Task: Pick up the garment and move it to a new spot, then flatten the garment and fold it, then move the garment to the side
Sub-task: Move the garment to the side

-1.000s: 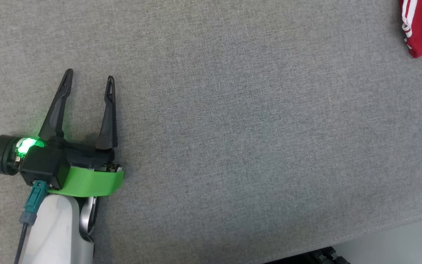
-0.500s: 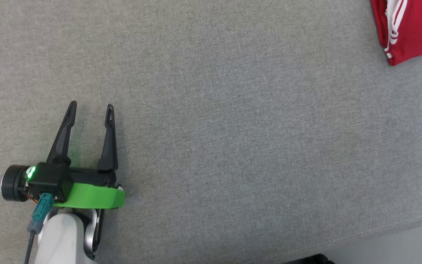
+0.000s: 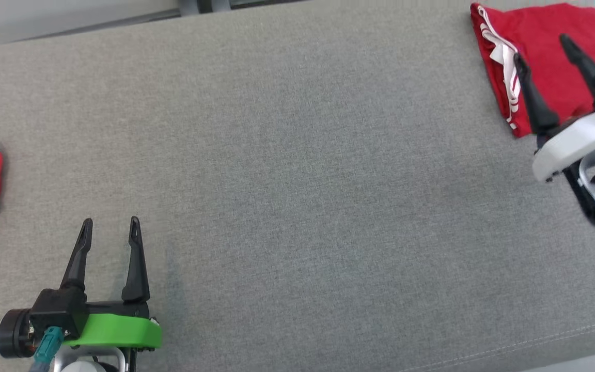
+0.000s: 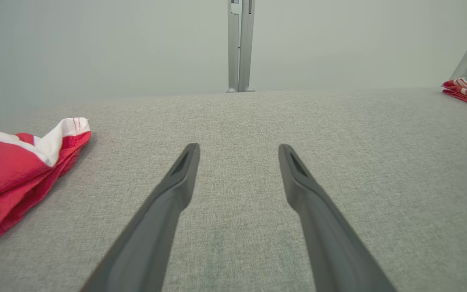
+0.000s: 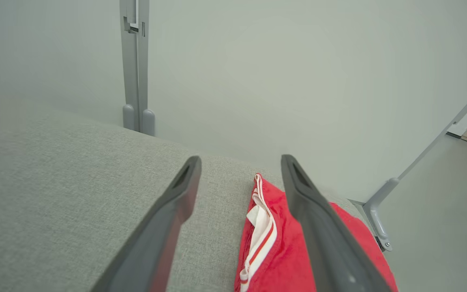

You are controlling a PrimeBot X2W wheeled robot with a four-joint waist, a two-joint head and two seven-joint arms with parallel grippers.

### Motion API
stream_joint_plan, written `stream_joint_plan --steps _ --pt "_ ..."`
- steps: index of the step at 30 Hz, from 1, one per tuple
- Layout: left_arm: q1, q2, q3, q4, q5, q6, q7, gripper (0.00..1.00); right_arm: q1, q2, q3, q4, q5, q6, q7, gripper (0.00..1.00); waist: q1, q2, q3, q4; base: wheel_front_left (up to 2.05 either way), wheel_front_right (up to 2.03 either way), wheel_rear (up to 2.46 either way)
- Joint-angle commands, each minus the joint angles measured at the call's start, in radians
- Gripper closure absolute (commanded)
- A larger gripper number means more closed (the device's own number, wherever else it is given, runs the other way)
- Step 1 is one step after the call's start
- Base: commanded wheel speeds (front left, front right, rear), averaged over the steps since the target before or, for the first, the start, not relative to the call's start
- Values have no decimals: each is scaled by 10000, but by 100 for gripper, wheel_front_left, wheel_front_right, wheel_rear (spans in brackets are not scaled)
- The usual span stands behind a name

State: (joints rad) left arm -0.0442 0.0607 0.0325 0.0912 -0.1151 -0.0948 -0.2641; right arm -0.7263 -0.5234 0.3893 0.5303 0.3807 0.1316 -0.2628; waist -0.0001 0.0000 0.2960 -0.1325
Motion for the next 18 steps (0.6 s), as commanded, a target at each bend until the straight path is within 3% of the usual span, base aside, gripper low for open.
stream_joint_plan --steps 1,18 --pt "202 -1 90 32 -75 41 1 0 538 150 -143 -213 -28 -19 -25 0 1 0 -924 374 0 0 0" --pt "1040 -90 399 477 -367 18 1 0 5681 2653 -2111 -2708 -281 -19 -26 0 1 0 -2322 789 0 0 0"
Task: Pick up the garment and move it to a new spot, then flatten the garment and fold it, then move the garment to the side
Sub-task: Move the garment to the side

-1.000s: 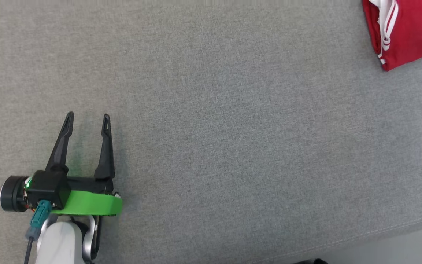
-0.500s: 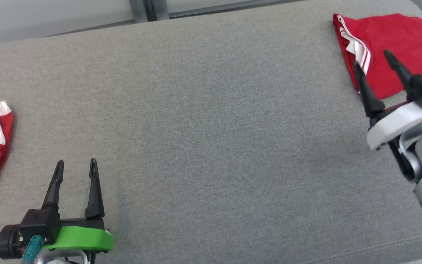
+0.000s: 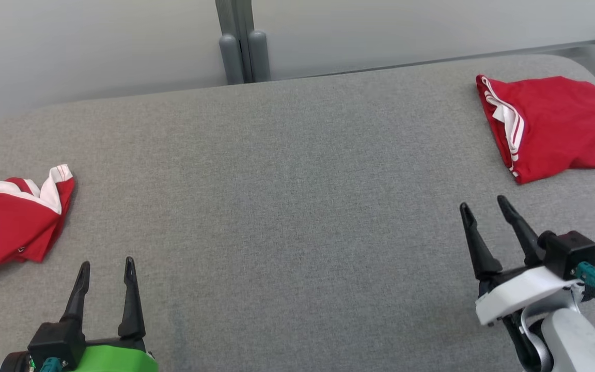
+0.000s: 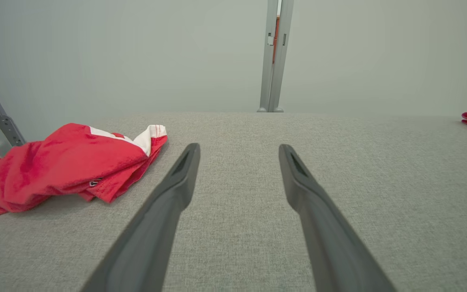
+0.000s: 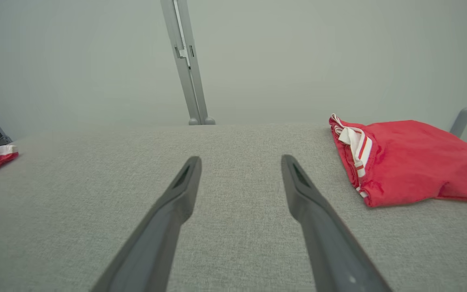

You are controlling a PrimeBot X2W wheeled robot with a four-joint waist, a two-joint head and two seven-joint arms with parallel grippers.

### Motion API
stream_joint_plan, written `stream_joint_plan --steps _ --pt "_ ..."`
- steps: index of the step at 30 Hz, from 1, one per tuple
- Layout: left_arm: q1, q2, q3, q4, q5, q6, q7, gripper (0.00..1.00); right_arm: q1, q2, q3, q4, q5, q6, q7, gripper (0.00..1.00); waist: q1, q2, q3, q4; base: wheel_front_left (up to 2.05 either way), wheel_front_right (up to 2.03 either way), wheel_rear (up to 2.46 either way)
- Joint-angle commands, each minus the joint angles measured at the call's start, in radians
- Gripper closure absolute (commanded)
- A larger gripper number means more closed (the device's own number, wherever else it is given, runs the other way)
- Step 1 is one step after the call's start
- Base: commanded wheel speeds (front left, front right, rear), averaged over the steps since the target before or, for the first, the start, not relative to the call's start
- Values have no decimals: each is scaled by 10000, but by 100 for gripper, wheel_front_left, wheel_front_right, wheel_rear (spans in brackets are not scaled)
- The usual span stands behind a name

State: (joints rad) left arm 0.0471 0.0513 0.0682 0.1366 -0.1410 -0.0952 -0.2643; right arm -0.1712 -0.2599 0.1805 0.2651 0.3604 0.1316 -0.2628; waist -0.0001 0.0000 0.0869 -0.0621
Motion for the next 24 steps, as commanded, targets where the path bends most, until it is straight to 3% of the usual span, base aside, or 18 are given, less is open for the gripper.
stream_joint_plan --steps 1,11,24 --pt "178 2 53 59 -109 18 5 0 365 151 -151 -213 -169 -19 -26 0 1 0 -309 95 0 0 0" --pt "457 2 208 258 -108 -33 3 0 1785 1298 -805 -987 -926 -18 -27 0 1 0 -910 131 0 0 0" --pt "461 1 274 343 5 -96 5 0 2261 1615 -1126 -1184 -1186 -18 -27 0 1 0 -1063 220 0 0 0"
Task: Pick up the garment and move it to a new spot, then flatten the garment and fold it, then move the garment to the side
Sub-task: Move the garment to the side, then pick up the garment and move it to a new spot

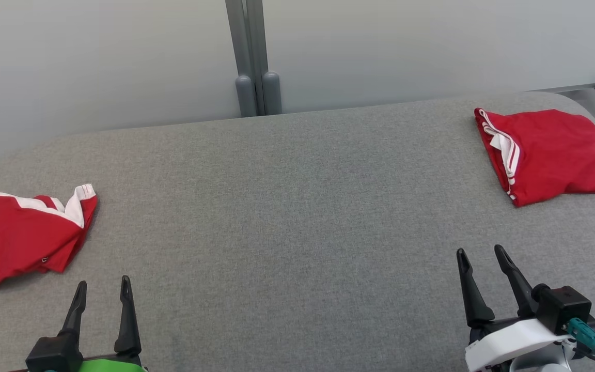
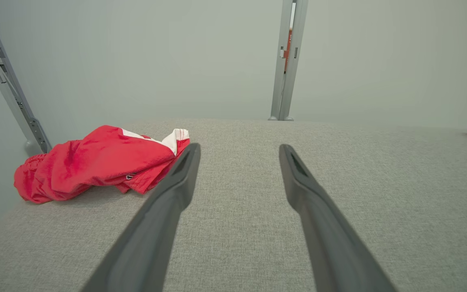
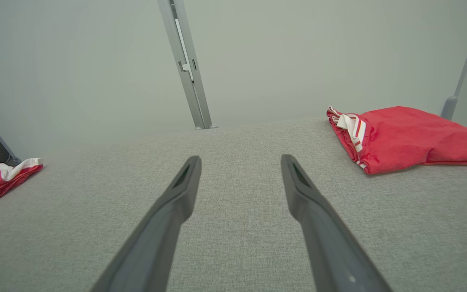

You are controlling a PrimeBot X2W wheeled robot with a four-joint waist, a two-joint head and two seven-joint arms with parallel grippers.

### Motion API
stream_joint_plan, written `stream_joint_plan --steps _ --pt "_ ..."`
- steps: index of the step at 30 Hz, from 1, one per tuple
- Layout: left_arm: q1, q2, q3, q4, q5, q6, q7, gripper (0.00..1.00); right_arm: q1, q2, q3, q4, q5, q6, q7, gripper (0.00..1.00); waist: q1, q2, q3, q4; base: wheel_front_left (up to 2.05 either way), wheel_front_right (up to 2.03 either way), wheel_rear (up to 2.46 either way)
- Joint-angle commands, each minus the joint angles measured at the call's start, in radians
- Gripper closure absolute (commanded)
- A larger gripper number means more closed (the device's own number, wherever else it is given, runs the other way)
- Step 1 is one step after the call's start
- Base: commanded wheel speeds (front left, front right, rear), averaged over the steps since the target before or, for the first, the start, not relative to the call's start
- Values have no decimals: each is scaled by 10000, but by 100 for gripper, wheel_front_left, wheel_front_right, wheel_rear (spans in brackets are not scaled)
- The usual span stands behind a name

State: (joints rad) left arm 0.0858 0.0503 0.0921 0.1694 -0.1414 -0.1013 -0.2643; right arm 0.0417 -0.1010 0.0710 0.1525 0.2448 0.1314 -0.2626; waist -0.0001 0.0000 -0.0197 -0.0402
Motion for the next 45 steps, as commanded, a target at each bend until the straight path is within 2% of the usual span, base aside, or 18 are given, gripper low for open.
stream_joint_plan --steps 1,12,17,37,45 --pt "71 10 40 18 7 -37 5 0 140 30 -33 -55 -38 -16 -29 0 1 0 5 3 0 0 0" --pt "66 10 109 30 116 -64 5 0 182 109 11 -97 -53 -16 -29 0 1 0 -22 139 0 0 0" --pt "-32 13 164 32 158 -58 3 0 272 127 50 -55 -147 -16 -29 0 1 0 -60 459 0 0 0" --pt "70 130 913 28 370 -19 5 0 281 401 125 173 -288 -16 -29 0 1 0 -178 3170 0 0 0" --pt "156 145 1047 17 385 -69 5 0 169 439 270 260 -323 -16 -29 0 1 0 -72 3991 0 0 0"
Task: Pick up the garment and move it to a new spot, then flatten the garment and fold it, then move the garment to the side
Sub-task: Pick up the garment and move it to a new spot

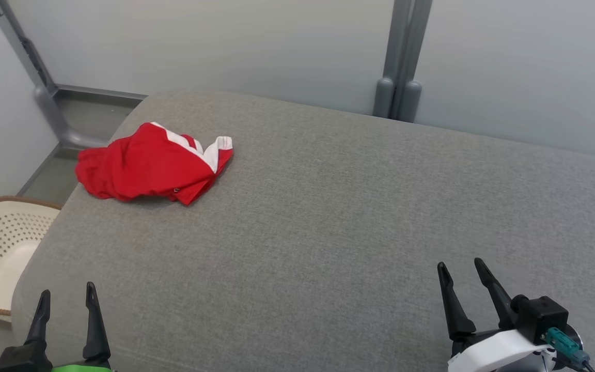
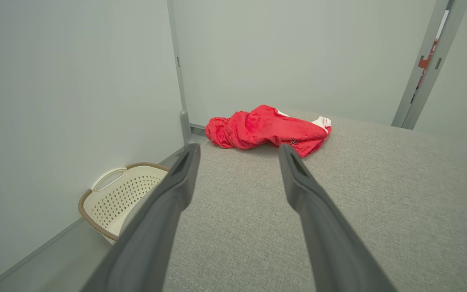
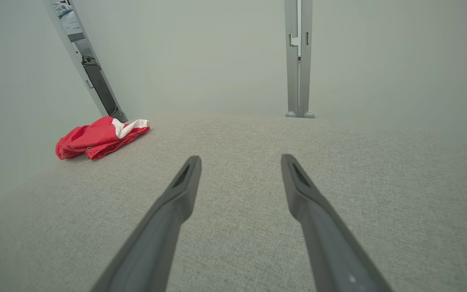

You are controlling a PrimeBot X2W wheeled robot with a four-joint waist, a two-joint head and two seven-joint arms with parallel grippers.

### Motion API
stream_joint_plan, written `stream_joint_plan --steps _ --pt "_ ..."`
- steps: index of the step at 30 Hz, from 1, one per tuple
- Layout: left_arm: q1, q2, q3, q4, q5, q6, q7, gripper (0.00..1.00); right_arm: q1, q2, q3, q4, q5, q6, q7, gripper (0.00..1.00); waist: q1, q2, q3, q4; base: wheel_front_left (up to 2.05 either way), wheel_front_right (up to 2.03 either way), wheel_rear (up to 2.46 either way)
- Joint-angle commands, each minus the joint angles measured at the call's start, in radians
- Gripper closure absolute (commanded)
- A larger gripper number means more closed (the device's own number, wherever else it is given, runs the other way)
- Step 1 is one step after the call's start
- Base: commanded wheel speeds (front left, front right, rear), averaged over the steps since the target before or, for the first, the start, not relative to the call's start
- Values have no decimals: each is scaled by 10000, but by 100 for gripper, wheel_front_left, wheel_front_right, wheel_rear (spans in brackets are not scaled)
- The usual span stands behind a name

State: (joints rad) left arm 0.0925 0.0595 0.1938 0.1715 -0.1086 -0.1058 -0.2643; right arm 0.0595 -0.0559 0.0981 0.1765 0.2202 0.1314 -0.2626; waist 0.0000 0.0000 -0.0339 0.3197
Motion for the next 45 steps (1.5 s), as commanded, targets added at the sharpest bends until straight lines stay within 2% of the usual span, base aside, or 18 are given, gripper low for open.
stream_joint_plan --steps 1,12,23,34,45 --pt "73 51 54 4 39 -28 5 0 -19 -10 0 6 -87 -16 -29 0 0 0 98 464 0 0 0" --pt "107 -10 164 -33 7 13 5 0 -118 9 78 29 -138 -16 -29 0 0 0 202 908 0 0 0" --pt "23 -41 218 -22 13 7 5 0 -198 15 187 76 -103 -16 -29 0 0 0 298 869 0 0 0" --pt "-1509 143 246 58 -243 -95 5 0 -521 -326 11 -19 -206 -16 -29 0 0 0 1000 66 0 0 0" --pt "-5089 852 243 1014 -559 -181 4 0 -1272 -1020 -166 -427 -304 -16 38 0 0 0 2841 -1334 0 0 0"
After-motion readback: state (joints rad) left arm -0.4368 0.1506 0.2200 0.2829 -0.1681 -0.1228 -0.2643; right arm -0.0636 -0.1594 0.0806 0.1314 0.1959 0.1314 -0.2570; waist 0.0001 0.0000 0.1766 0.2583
